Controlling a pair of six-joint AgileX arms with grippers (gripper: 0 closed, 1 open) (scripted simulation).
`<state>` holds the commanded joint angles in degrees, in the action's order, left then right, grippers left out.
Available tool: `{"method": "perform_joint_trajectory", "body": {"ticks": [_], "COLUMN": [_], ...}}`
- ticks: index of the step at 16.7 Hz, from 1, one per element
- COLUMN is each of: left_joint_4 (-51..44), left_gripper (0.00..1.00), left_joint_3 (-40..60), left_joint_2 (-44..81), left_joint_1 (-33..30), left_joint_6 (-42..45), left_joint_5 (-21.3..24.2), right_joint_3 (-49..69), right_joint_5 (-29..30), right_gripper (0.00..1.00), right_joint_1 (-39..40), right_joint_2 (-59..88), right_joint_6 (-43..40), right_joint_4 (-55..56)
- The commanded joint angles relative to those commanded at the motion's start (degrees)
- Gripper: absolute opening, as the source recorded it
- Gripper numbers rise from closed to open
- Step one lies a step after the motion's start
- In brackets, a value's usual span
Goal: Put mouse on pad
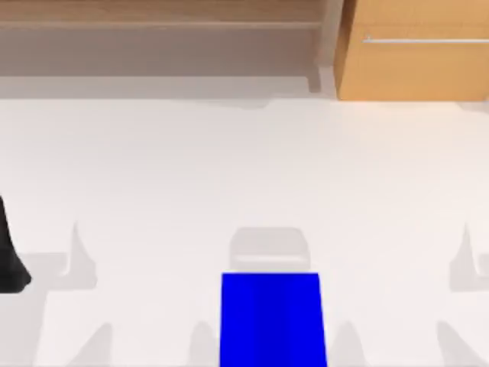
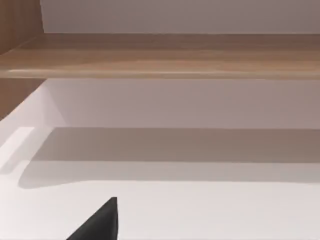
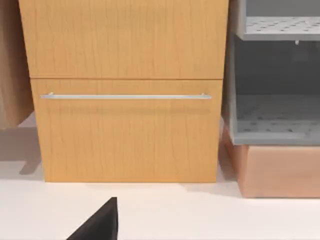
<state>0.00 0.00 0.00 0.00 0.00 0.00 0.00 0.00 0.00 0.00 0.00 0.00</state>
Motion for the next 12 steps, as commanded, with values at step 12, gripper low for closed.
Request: {"method": "perform_joint_trajectory", "body": {"ticks": [12], "left_joint_4": [0.0], "left_gripper": [1.00], "left_joint_3": [0.0], "left_joint_2": [0.0], "left_joint_1": [0.0], "left_joint_6": [0.0], "left_joint_5": [0.0], "right_joint_3": [27.6], "right_joint_5": [-0.1], "right_gripper": [1.00], "right_joint_1": [-4.3], "right_joint_2": [33.1], "right_joint_6": [-3.8], "right_joint_4": [-20.3]}}
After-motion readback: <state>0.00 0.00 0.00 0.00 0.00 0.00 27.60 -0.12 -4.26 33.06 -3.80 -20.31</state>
